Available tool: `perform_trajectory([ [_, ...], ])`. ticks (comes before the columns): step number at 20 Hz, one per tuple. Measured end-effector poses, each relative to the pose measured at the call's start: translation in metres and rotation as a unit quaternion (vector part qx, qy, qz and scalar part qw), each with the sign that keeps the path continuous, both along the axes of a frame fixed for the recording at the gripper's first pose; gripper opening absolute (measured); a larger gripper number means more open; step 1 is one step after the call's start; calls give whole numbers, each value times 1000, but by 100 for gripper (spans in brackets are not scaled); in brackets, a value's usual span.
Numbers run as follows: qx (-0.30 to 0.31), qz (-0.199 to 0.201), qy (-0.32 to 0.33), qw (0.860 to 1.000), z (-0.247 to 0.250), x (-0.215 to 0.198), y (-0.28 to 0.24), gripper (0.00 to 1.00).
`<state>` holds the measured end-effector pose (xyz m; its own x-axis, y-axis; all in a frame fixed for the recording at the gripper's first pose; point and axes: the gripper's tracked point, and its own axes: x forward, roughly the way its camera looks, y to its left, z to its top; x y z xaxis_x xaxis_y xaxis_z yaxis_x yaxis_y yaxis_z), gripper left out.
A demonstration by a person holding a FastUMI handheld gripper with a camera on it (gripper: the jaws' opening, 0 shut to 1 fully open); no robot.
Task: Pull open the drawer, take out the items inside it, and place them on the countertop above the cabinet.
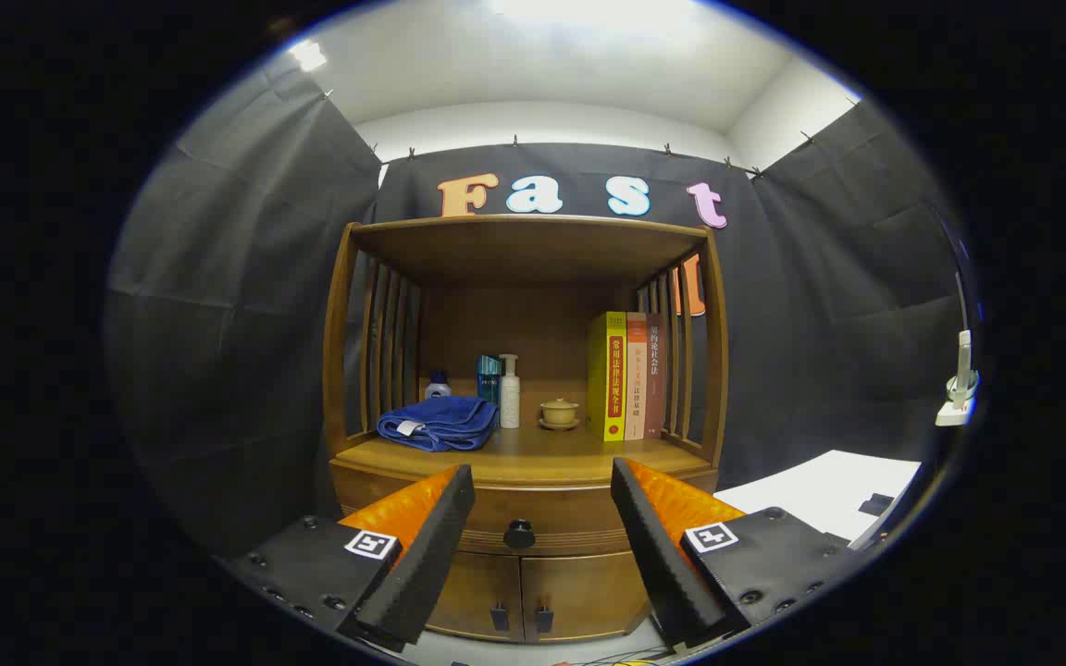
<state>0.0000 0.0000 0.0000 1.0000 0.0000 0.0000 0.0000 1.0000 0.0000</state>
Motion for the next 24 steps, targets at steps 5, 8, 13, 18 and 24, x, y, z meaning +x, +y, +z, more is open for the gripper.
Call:
perform_trajectory([
  [5,8,-4,6,1000,-4,4,-3,97],
  [8,12,-7,5,1000,-4,4,-6,97],
  [13,12,-11,7,1000,-6,6,-9,97],
  [18,8,-7,16,1000,-12,10,-8,97],
  [24,17,3,54,998,-56,40,-1,97],
])
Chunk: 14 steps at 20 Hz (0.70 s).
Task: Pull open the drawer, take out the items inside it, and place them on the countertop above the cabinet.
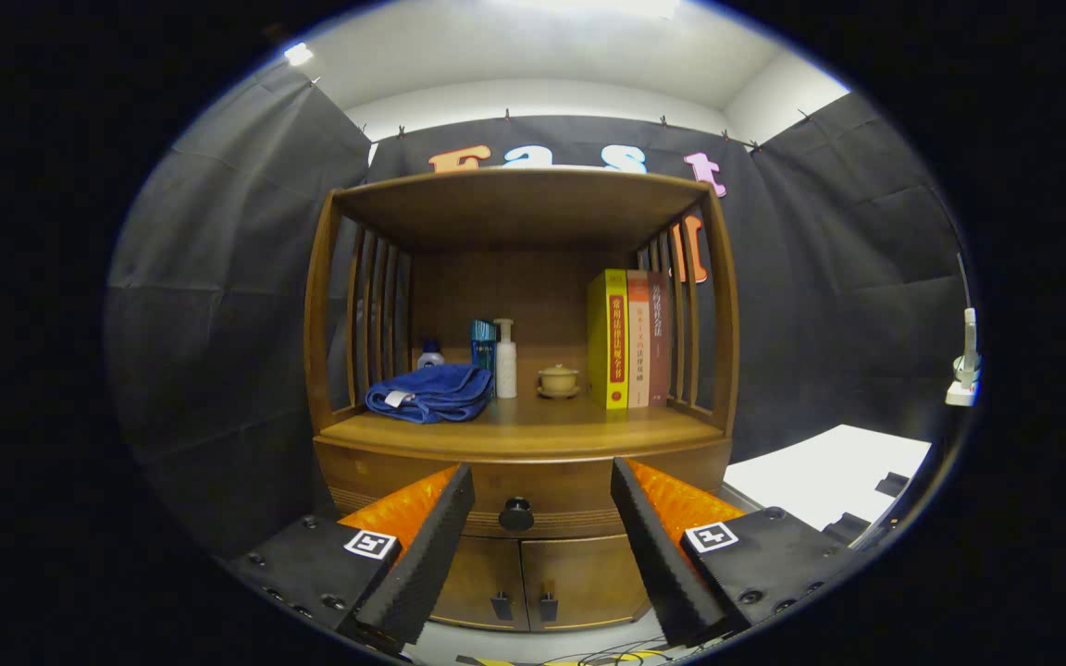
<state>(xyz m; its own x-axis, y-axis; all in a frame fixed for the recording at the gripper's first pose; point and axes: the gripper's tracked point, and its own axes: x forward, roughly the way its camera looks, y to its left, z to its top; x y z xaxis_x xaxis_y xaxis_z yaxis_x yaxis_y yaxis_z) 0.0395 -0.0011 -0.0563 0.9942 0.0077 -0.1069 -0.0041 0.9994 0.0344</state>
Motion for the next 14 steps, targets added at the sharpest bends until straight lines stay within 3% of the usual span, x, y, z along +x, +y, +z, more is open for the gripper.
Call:
perform_trajectory([
  [7,-11,22,73,997,-71,59,21,98],
  [14,-13,9,109,994,-117,99,20,97],
])
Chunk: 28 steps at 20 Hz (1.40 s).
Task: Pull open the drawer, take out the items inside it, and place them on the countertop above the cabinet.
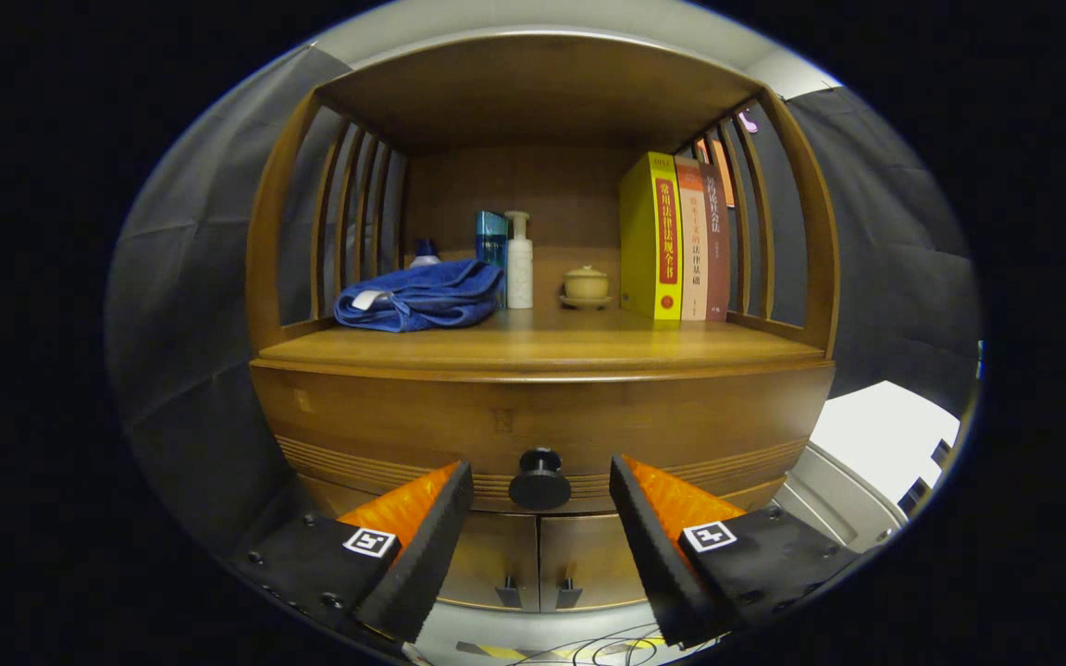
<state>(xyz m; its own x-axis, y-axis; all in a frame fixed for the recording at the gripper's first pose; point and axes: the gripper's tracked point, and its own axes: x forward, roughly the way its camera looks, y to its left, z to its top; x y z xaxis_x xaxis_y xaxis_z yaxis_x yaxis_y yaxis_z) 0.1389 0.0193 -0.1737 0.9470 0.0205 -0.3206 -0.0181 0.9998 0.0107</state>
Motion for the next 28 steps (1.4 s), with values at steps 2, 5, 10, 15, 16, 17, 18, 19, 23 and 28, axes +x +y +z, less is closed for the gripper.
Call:
perform_trajectory([
  [2,1,-2,8,1000,-10,10,0,97],
  [5,14,-4,10,1000,-15,22,3,89],
  [10,12,-20,23,999,-29,32,1,67],
  [15,3,-22,27,999,-28,31,2,49],
  [16,2,-20,29,999,-29,31,2,47],
  [17,9,-22,31,999,-29,30,1,46],
  [18,19,-28,33,999,-30,31,1,45],
  [19,24,-32,35,999,-29,28,1,41],
  [23,25,-32,39,998,-28,14,1,41],
  [28,26,-32,51,998,-25,-22,1,41],
])
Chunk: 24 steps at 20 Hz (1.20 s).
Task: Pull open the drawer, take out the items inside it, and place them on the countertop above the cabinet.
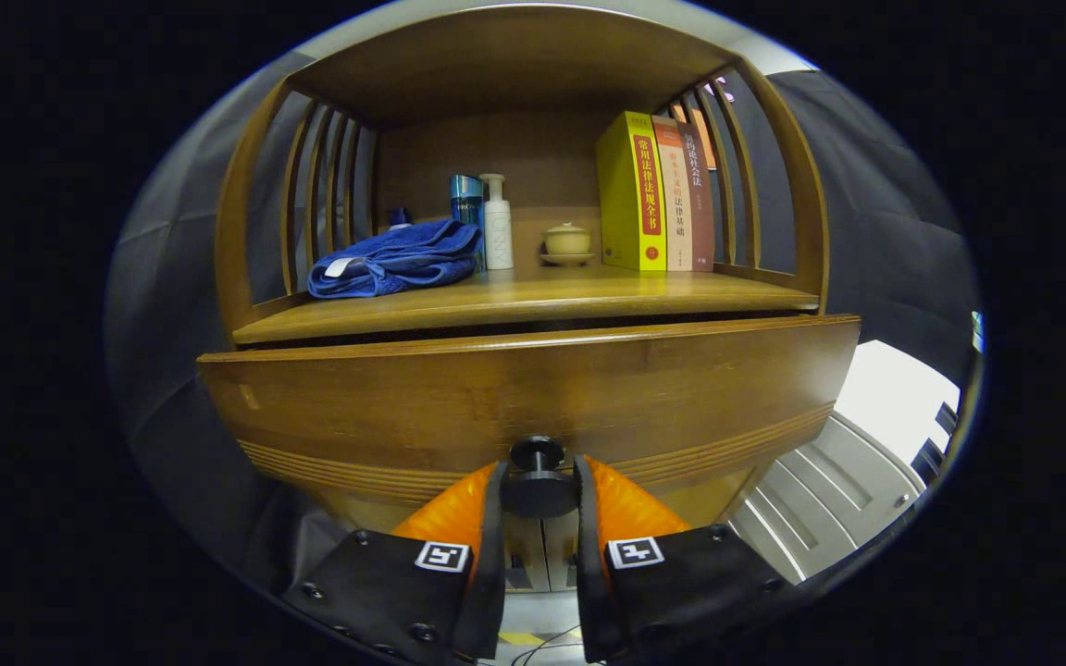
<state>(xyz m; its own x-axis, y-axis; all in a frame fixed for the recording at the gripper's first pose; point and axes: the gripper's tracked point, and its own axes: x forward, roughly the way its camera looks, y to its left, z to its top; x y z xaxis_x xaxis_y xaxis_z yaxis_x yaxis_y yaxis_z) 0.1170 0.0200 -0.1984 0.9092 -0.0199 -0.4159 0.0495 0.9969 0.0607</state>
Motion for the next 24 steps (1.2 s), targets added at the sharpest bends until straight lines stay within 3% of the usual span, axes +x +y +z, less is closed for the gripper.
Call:
perform_trajectory([
  [8,3,-4,11,1000,6,-64,1,41],
  [24,13,-13,35,999,-3,-130,1,41],
])
